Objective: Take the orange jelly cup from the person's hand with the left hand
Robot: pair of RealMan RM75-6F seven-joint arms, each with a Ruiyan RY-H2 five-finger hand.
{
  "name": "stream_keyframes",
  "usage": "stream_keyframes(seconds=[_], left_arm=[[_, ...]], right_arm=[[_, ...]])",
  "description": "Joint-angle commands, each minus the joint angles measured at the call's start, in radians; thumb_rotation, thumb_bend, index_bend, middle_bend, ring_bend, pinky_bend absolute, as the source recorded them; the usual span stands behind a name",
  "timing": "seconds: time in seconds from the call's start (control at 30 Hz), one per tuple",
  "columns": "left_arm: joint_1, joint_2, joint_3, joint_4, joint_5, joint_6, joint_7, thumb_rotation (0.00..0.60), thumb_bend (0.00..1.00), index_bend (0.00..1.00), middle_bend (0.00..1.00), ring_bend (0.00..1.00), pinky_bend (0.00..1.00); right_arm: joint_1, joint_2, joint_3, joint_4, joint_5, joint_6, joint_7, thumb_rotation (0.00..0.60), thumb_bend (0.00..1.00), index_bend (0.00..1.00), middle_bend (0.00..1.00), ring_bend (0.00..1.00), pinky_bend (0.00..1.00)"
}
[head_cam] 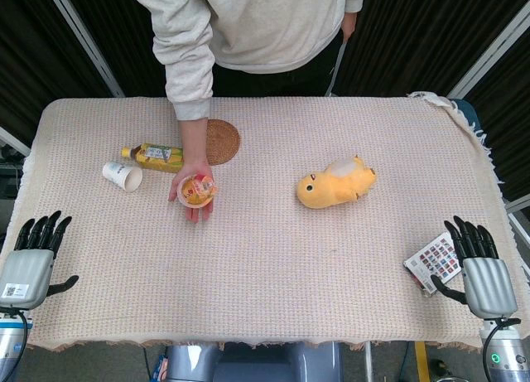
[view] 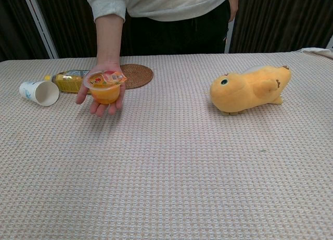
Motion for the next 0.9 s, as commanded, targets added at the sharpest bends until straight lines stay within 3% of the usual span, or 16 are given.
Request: stream_keyframes(seconds=[0.03, 0.67, 0.9], left_arm=[[-0.001, 0.001, -0.001, 0.000, -0.002, -0.001, -0.001, 0.600, 0.14, 0.00, 0.00, 0.00, 0.00], [-0.005, 0.002, -0.001, -0.004, 0.001, -0.009, 0.007, 0.600, 0.14, 0.00, 0.00, 0.00, 0.00], [-0.049, 0.028, -0.031, -0.075, -0.015, -0.050, 0.056, 0.600, 0.14, 0.00, 0.00, 0.00, 0.00]], right_arm=[[0.000, 0.000, 0.001, 0.000, 0.000, 0.000, 0.000, 0.600, 0.14, 0.00, 0.00, 0.00, 0.00], [0.000, 0.000, -0.002, 0.000, -0.002, 0.001, -0.004, 0.600, 0.14, 0.00, 0.00, 0.00, 0.00], [-0.001, 0.003, -0.003, 0.000, 0.000, -0.002, 0.009, 0.600, 0.14, 0.00, 0.00, 0.00, 0.00]])
